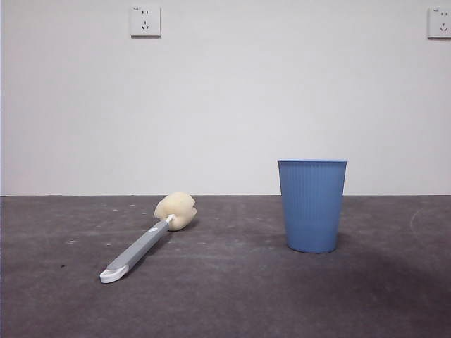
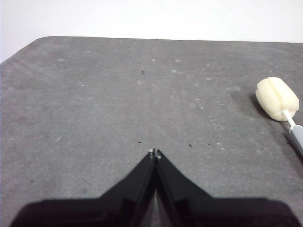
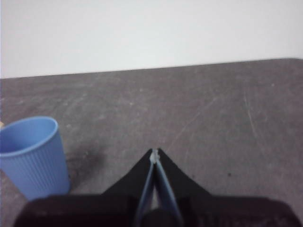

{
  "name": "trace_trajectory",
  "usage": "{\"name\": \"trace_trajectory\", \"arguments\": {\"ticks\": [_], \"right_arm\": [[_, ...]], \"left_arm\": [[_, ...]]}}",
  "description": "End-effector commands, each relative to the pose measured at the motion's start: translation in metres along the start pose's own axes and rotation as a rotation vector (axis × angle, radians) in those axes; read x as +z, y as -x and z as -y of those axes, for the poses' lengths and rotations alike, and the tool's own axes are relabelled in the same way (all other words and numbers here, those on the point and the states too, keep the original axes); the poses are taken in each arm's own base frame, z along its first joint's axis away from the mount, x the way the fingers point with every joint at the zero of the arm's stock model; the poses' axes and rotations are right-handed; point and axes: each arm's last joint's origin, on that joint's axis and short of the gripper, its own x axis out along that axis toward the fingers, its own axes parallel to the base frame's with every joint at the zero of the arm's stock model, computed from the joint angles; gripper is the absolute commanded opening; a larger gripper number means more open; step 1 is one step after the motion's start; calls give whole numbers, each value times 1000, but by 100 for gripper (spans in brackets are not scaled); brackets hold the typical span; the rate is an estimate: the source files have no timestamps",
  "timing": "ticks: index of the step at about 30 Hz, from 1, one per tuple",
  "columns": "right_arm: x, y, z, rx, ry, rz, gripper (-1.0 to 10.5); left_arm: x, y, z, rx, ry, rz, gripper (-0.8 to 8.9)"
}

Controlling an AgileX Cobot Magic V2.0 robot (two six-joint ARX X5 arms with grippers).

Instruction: Pick up the cup brush,pick up the cup,insert the brush into the cup,clean the cup,put the cup brush back,put the cup back to the fixed position on the table

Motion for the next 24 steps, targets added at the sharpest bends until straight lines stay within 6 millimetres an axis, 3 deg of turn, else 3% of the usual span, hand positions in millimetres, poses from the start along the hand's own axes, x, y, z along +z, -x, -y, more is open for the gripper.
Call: {"name": "trace_trajectory", "arguments": {"ticks": [1,9,24], "right_arm": [[-10,-2,1,-9,-25,-1,1],[-31,-4,2,-12,-68,-49,1],[-33,-4,2,-13,-69,-69,1]], "left_arm": [[-3,-1,0,5,6,-12,-3],[-3,-1,0,5,6,-12,-3],[-3,-1,0,5,6,-12,-3]]}}
